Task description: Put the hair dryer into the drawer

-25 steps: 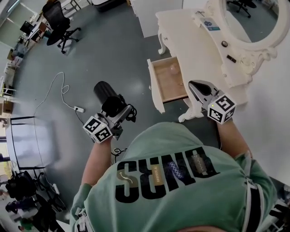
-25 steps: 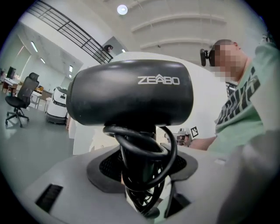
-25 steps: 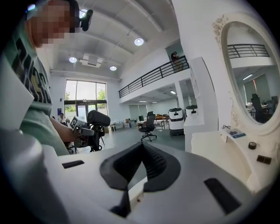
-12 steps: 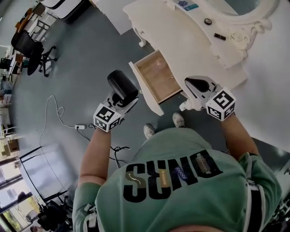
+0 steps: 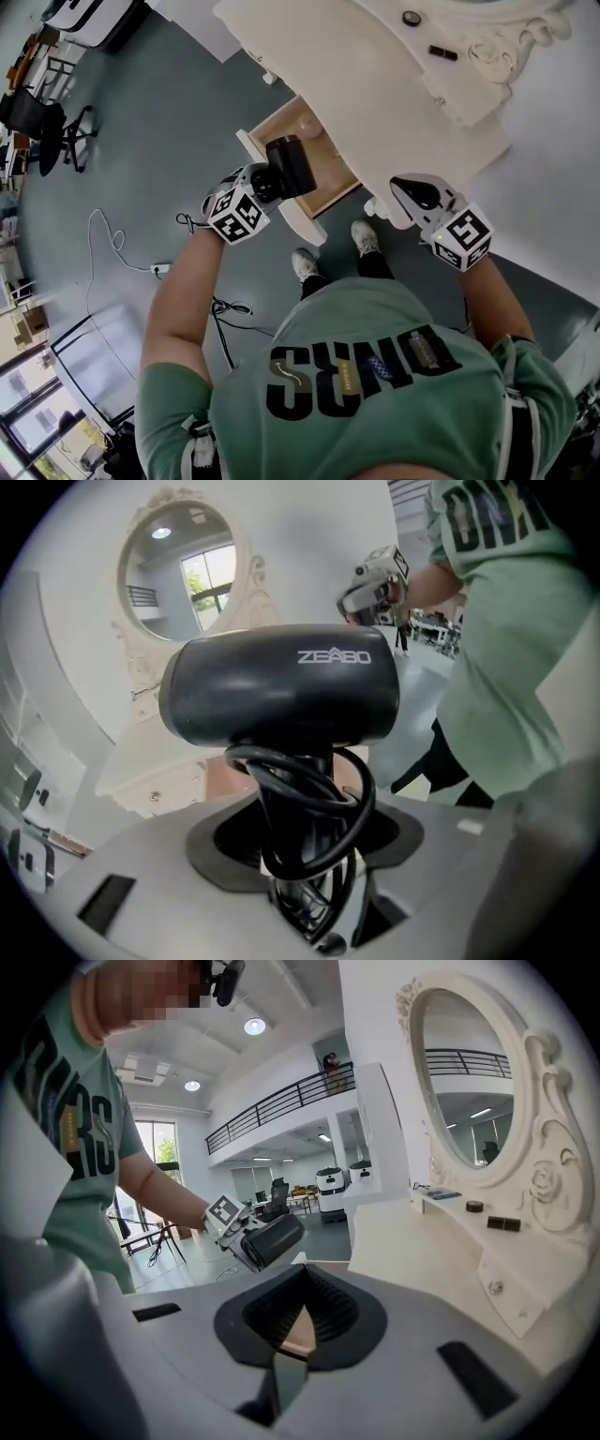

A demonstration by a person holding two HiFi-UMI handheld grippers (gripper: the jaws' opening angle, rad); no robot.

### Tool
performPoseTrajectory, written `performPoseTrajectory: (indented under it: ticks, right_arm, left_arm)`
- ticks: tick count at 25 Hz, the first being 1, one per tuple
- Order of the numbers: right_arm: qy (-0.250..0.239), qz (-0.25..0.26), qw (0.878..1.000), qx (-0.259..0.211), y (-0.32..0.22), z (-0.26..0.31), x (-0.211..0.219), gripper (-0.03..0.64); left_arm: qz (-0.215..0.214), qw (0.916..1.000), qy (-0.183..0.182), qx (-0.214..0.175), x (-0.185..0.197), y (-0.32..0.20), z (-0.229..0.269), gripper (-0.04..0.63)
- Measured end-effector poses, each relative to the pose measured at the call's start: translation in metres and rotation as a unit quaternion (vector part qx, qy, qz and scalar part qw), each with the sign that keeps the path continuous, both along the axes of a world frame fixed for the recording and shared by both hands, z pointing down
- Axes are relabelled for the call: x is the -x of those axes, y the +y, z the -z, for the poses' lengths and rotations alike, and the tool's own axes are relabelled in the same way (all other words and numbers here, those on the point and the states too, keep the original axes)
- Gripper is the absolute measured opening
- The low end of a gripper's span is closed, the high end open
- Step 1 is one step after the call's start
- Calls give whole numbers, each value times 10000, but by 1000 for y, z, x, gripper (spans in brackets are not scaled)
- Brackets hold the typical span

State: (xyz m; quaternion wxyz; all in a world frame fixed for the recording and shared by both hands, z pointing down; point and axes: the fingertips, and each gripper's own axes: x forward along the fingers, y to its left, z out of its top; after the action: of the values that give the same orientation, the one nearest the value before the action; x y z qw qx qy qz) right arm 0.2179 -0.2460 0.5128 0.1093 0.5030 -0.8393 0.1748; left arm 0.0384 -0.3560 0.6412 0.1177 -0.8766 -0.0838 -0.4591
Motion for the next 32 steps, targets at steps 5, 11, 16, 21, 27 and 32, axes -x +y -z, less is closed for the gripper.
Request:
performPoseTrajectory:
  ticks: [5, 11, 16, 21, 27, 32]
  right_arm:
    - [-81, -149, 9997, 151, 10, -26, -17, -11]
    - [-145, -305, 9991, 256, 18, -43, -37, -11]
    - [-139, -413, 9986, 297, 20, -51, -52, -11]
    - [-198, -475, 9983, 282, 12, -49, -59, -11]
    - [-236, -404, 9987, 177, -3, -41, -52, -11]
    - [-280, -394, 9986, 233, -7, -43, -52, -11]
  left_arm:
    - [-642, 9935, -854, -405, -13, -6, -47, 252]
    - [-1187, 9792, -1495, -684, -28, -11, -84, 252]
    - [-1651, 9640, -1882, -896, -33, -16, -104, 252]
    - [-1939, 9511, -2194, -988, -27, -25, -112, 252]
    - [-2501, 9272, -2527, -1178, -25, -22, -128, 252]
    - [-2977, 9077, -2638, -1334, -36, -17, -144, 252]
